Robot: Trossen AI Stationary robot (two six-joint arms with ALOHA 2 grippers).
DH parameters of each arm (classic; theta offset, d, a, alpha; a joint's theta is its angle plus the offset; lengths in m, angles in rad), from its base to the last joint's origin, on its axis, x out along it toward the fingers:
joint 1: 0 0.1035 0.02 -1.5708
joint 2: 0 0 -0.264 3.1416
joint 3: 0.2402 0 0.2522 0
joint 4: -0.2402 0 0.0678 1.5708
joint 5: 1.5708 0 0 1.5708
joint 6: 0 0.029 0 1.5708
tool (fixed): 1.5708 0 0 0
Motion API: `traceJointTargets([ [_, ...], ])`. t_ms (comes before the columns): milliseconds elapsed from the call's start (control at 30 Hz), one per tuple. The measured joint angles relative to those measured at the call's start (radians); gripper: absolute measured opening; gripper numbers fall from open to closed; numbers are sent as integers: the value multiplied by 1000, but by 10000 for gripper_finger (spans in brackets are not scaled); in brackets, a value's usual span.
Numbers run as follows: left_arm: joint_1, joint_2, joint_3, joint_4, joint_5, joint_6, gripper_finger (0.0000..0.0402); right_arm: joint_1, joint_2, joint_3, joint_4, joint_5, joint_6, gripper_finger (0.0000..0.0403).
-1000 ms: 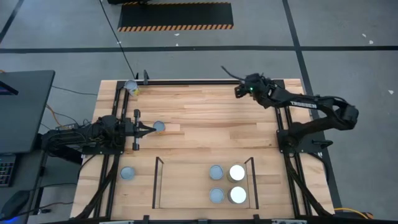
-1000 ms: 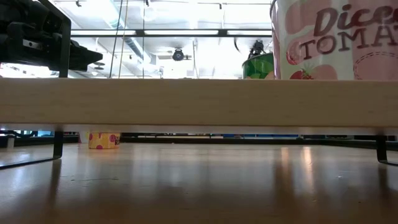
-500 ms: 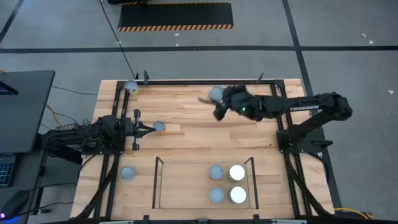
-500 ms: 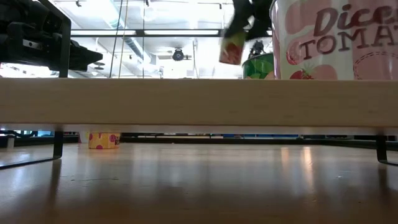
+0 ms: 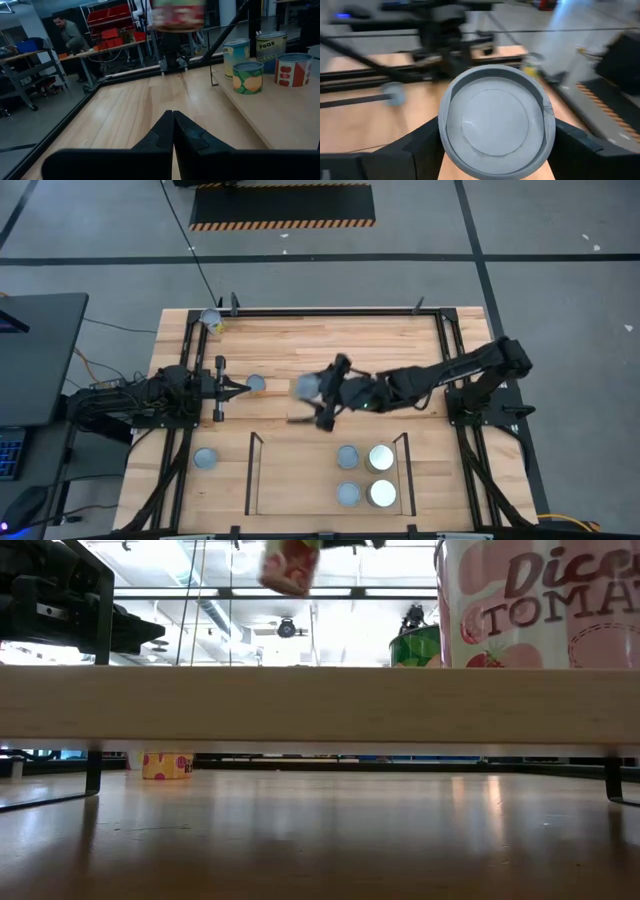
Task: Pick and place cans onto a shelf
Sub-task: Put the canned spaghetti sauce on the shelf
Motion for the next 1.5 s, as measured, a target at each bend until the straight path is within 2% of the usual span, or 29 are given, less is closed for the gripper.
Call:
traceJointTargets([
  [267,0,0,0,0,0,0,11,64,101,50,86,-167,-7,288],
  [700,0,0,0,0,0,0,11,160,270,228,76,-333,-67,288],
  [967,0,0,0,0,0,0,11,192,352,250,96,-466,-108,289],
  [1500,0,0,0,0,0,0,11,130,354,250,39,-494,-155,289],
])
